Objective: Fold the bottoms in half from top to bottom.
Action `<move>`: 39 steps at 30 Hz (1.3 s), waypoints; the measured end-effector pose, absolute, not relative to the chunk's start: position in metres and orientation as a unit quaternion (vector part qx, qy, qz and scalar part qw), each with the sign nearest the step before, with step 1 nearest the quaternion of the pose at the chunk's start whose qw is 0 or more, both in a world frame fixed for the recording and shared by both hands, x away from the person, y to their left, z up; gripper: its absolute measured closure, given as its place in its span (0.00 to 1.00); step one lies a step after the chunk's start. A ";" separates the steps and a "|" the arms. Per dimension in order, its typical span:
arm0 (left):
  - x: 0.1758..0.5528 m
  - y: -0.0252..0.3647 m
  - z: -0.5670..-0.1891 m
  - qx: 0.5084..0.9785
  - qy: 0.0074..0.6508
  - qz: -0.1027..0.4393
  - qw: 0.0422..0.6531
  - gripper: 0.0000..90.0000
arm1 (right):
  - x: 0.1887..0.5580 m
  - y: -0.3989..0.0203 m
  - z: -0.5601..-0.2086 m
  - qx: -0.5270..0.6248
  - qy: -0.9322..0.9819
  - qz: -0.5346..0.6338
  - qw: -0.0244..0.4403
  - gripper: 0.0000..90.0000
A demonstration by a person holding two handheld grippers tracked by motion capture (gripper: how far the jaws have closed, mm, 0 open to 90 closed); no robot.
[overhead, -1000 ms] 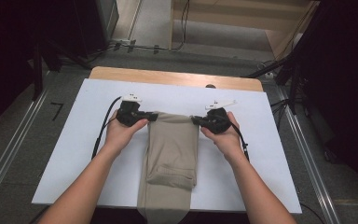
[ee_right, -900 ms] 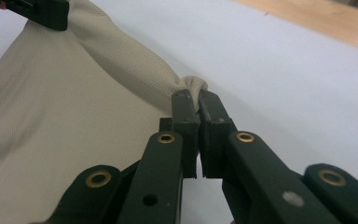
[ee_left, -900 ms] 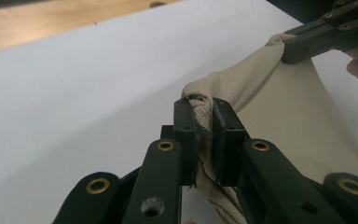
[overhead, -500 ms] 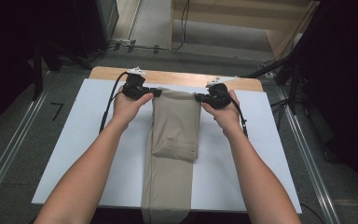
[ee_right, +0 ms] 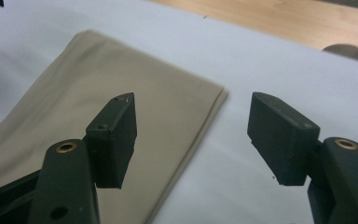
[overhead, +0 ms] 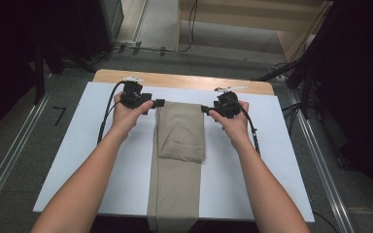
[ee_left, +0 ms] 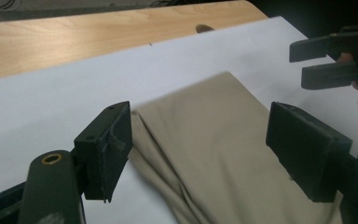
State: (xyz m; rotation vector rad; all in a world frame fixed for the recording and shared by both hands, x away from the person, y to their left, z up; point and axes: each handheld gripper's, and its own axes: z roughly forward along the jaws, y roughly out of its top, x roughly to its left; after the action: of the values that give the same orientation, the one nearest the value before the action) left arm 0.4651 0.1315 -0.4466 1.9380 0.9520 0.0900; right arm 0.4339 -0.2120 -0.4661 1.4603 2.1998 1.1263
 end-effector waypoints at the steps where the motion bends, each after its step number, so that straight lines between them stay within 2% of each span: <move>1: 0.457 0.134 -0.448 0.793 0.385 0.035 0.471 0.26 | 0.426 -0.212 -0.467 0.497 0.763 0.391 0.135 0.36; 5: 0.417 0.142 -0.454 0.801 0.360 0.038 0.477 0.28 | 0.392 -0.213 -0.467 0.482 0.761 0.412 0.137 0.36; 12: 0.344 0.144 -0.469 0.820 0.337 0.036 0.461 0.38 | 0.325 -0.207 -0.470 0.465 0.768 0.419 0.138 0.40; 15: 0.317 0.145 -0.473 0.825 0.341 0.040 0.449 0.44 | 0.298 -0.202 -0.478 0.450 0.777 0.421 0.128 0.41; 19: 0.286 0.145 -0.483 0.828 0.350 0.015 0.438 0.57 | 0.266 -0.197 -0.489 0.437 0.782 0.428 0.119 0.44; 21: 0.275 0.143 -0.486 0.837 0.344 0.009 0.425 0.63 | 0.252 -0.194 -0.493 0.429 0.786 0.429 0.119 0.47; 25: 0.257 0.136 -0.494 0.852 0.337 0.006 0.400 0.68 | 0.231 -0.185 -0.496 0.408 0.796 0.433 0.111 0.52; 28: 0.246 0.129 -0.500 0.864 0.328 0.005 0.382 0.71 | 0.216 -0.177 -0.497 0.395 0.801 0.440 0.096 0.63; 32: 0.238 0.123 -0.501 0.871 0.323 0.032 0.370 0.71 | 0.202 -0.169 -0.504 0.372 0.820 0.422 0.105 0.78; 35: 0.234 0.118 -0.501 0.881 0.306 0.053 0.358 0.73 | 0.199 -0.168 -0.509 0.371 0.825 0.416 0.095 0.82; 39: 0.230 0.111 -0.500 0.888 0.290 0.067 0.349 0.73 | 0.198 -0.166 -0.513 0.371 0.827 0.411 0.095 0.82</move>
State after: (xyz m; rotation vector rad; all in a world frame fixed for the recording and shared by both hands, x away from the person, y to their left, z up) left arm 0.2296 0.1108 -0.5001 2.3023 0.7527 0.1742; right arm 0.1979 -0.1661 -0.5128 1.1000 2.4528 1.2191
